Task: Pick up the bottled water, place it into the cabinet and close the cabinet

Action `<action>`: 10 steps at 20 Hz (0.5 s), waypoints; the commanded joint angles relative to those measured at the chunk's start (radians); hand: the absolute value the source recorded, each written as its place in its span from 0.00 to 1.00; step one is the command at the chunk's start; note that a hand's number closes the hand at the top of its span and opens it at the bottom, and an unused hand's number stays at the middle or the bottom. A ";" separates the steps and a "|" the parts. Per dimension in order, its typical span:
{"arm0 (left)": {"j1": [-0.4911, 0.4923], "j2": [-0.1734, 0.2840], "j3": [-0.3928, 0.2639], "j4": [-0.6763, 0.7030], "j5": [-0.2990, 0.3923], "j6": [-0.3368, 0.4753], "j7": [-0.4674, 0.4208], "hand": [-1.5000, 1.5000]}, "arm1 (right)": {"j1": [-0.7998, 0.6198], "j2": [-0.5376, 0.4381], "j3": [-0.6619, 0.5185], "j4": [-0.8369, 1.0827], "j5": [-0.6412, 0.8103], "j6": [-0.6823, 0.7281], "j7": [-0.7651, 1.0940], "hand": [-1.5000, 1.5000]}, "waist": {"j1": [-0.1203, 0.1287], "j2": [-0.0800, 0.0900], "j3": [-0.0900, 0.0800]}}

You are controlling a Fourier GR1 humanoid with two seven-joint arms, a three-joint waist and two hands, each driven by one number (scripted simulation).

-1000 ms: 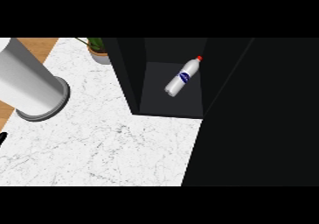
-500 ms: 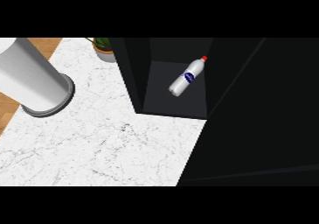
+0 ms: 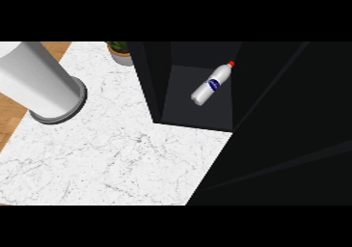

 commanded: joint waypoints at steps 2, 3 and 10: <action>0.024 0.016 0.050 0.012 0.022 -0.054 -0.016 0.00 | -0.163 0.186 0.087 0.138 -0.016 -0.131 0.126 1.00 | 0.026 0.013 0.005; 0.013 0.024 0.054 0.024 0.025 -0.053 -0.007 0.00 | -0.183 0.202 0.107 0.157 -0.037 -0.120 0.141 1.00 | 0.022 0.016 0.003; 0.054 0.010 0.084 0.055 0.019 -0.122 -0.032 0.00 | -0.547 0.217 0.004 0.377 -0.290 -0.137 0.164 1.00 | 0.001 0.019 0.011</action>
